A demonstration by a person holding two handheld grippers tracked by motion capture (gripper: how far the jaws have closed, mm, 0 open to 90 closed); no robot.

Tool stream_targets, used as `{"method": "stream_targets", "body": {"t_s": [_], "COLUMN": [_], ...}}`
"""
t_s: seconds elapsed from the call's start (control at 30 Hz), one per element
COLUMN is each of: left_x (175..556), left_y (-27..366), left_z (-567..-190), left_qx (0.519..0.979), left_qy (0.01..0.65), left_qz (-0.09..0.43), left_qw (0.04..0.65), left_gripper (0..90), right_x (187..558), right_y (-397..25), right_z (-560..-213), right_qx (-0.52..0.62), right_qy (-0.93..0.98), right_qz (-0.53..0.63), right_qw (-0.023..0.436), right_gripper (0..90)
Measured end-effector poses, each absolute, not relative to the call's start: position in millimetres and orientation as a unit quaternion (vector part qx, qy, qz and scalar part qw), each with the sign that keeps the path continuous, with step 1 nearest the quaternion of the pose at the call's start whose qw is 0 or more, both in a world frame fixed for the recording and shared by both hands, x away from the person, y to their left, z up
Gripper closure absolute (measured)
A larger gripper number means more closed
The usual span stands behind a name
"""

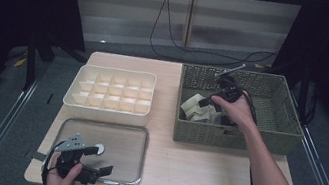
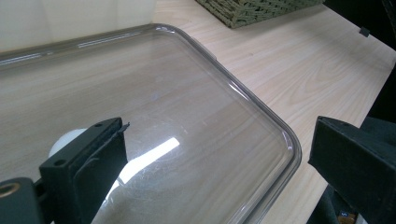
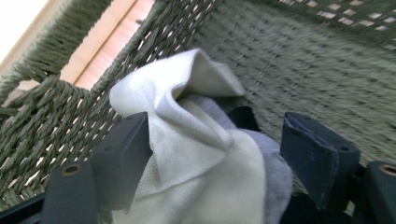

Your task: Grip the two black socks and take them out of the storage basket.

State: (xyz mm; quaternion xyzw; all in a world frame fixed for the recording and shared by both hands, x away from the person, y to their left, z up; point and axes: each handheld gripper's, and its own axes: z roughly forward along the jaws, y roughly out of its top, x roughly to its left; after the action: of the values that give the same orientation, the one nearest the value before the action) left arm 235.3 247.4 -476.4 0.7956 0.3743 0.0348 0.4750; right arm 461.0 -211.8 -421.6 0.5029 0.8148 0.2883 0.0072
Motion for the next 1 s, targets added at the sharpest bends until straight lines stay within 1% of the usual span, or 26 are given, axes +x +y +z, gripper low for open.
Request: {"method": "stream_targets", "body": {"t_s": [0.1, 0.23, 0.47, 0.53, 0.6, 0.63, 0.67, 0.77, 0.83, 0.87, 1.0], "left_x": [235, 236, 236, 236, 236, 236, 236, 236, 236, 236, 236], "left_y": [246, 246, 245, 245, 245, 245, 245, 245, 245, 245, 245], "left_z": [-476, -477, -477, -477, -477, -477, -477, -477, -478, -478, -478], "left_qx": [0.797, 0.798, 0.8, 0.8, 0.801, 0.802, 0.802, 0.802, 0.802, 0.802, 0.803], "left_qy": [0.373, 0.373, 0.372, 0.373, 0.372, 0.372, 0.372, 0.372, 0.372, 0.372, 0.37], "left_qz": [0.035, 0.031, 0.033, 0.033, 0.032, 0.033, 0.033, 0.032, 0.031, 0.031, 0.032], "left_qw": [0.474, 0.472, 0.47, 0.469, 0.467, 0.466, 0.466, 0.466, 0.467, 0.467, 0.465], "left_gripper": [3.8, 3.8, 3.6, 3.6, 3.6, 3.6, 3.6, 3.6, 3.6, 3.6, 3.6], "right_x": [464, 466, 469, 470, 469, 469, 469, 468, 467, 466, 465], "right_y": [-210, -205, -201, -199, -196, -195, -194, -194, -197, -200, -204], "right_z": [-426, -434, -440, -442, -443, -443, -443, -441, -437, -434, -428], "right_qx": [0.502, 0.496, 0.494, 0.483, 0.475, 0.471, 0.469, 0.468, 0.468, 0.466, 0.47], "right_qy": [0.818, 0.825, 0.831, 0.838, 0.846, 0.848, 0.85, 0.849, 0.844, 0.84, 0.83], "right_qz": [0.281, 0.268, 0.251, 0.246, 0.235, 0.232, 0.228, 0.236, 0.254, 0.271, 0.297], "right_qw": [0.0, -0.024, -0.054, -0.059, -0.063, -0.068, -0.071, -0.063, -0.065, -0.062, -0.057], "right_gripper": [24.3, 22.7, 25.9, 30.6, 40.5, 46.8, 50.8, 68.2, 75.2, 77.5, 78.2]}}
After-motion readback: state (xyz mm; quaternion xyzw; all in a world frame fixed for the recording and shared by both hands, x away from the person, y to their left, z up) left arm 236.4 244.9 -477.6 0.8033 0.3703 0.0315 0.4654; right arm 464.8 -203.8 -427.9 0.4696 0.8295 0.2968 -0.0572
